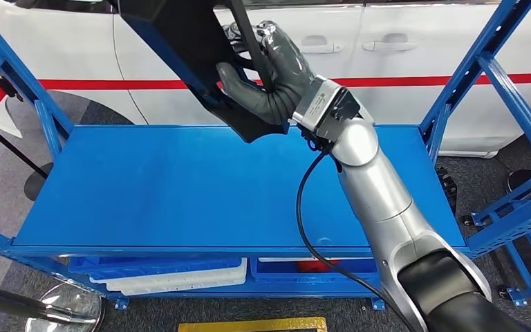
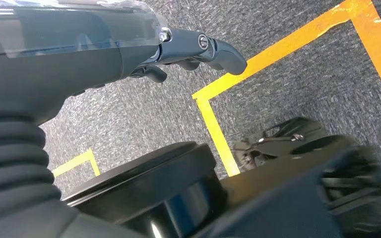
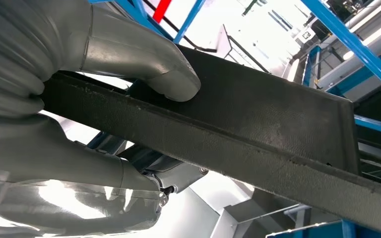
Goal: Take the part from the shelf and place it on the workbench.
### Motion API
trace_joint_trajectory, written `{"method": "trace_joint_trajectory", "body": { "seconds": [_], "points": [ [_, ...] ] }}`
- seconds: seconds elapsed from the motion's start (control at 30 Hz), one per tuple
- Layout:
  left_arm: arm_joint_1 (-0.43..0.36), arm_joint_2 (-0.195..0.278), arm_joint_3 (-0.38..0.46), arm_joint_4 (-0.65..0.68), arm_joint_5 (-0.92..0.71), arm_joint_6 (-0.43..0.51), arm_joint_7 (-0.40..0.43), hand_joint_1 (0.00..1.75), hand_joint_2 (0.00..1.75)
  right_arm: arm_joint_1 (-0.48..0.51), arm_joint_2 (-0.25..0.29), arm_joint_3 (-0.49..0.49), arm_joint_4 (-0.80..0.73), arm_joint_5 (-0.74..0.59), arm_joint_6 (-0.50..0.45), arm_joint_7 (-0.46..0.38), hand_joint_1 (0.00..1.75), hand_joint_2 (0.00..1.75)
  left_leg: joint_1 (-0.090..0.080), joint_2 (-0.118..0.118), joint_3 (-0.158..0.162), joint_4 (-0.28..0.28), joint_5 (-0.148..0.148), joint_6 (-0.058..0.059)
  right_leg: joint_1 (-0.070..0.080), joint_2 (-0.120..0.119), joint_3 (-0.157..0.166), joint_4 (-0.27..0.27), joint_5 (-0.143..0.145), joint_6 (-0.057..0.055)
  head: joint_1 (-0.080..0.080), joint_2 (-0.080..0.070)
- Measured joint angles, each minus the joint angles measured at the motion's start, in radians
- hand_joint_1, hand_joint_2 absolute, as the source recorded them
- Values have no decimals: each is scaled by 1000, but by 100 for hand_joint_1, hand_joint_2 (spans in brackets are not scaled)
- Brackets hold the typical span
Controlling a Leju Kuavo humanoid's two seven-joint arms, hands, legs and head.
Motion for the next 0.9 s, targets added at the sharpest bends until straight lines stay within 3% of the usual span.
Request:
{"method": "trace_joint_trajectory", "body": {
  "seconds": [0.03,0.07,0.1,0.17,0.23,0.37,0.43,0.5,0.53,0.57,0.6,0.67,0.7,0.73,0.8,0.9],
  "points": [
    [0,0,0,0,0,0,0,0,175,6,-2,0,-6,0,1,0,175,175,2,0,-21,38,-5,-4,0,0,0,2,-1,0,0,0],
    [0,1,0,0,0,0,0,0,175,10,-5,0,-12,0,1,0,175,175,5,1,-24,38,8,-7,0,1,1,5,-3,2,0,0],
    [0,2,0,0,0,0,0,0,175,14,-7,0,-17,0,2,0,175,175,7,1,-7,-3,40,-8,-1,1,1,8,-6,4,0,0],
    [-2,4,1,0,0,0,0,0,175,15,-11,0,-28,0,2,0,175,175,8,2,59,-139,104,-6,0,3,1,17,-13,11,0,0],
    [-4,5,2,0,0,0,0,0,175,15,-14,0,-36,0,2,0,175,175,5,2,96,-217,124,5,2,4,-2,24,-17,20,0,0],
    [-5,6,6,0,0,-1,0,0,175,17,-19,0,-44,0,3,0,175,175,5,0,100,-231,126,32,0,3,-9,38,-28,40,0,0],
    [-7,6,7,0,0,-1,0,0,175,16,-23,-1,-49,-1,2,-1,175,175,8,2,104,-238,130,42,-2,3,-46,118,-76,50,0,0],
    [-7,6,9,0,0,-1,0,0,175,20,-27,-1,-50,-1,2,-1,175,175,7,2,103,-238,130,45,-4,3,-113,252,-134,56,0,0],
    [-7,6,10,0,0,-1,0,0,175,23,-29,-1,-50,-2,3,-1,175,175,7,2,103,-238,129,45,-5,3,-138,299,-145,58,0,0],
    [-7,6,11,0,1,-1,-1,0,175,26,-31,-1,-50,-9,6,-2,175,175,7,1,103,-236,129,45,-7,3,-146,308,-135,59,0,0],
    [-7,6,12,0,4,-1,-4,0,175,28,-33,-1,-51,-24,13,-4,175,175,7,1,103,-235,128,44,-7,2,-135,280,-108,58,0,0],
    [-7,5,15,0,9,4,-16,0,175,43,-35,0,-60,-97,48,-14,175,175,7,0,105,-234,125,41,-7,2,-69,141,-37,50,0,0],
    [-8,5,16,0,10,10,-26,0,175,63,-36,1,-70,-145,71,-21,175,175,6,-1,106,-233,124,37,-4,1,-40,79,-16,46,0,0],
    [-8,5,16,0,11,21,-40,0,175,92,-37,3,-85,-196,95,-26,175,175,6,-2,106,-234,123,32,-1,1,-20,37,-5,41,0,0],
    [-8,4,16,0,16,49,-80,0,175,177,-41,13,-119,-275,126,-34,175,175,5,-3,108,-238,124,21,5,2,-12,19,-6,33,0,0],
    [-8,4,18,0,32,78,-131,0,175,332,-51,39,-176,-323,137,-55,175,175,5,-2,102,-215,99,6,-4,-1,-1,3,-1,16,0,0]
  ]
}}
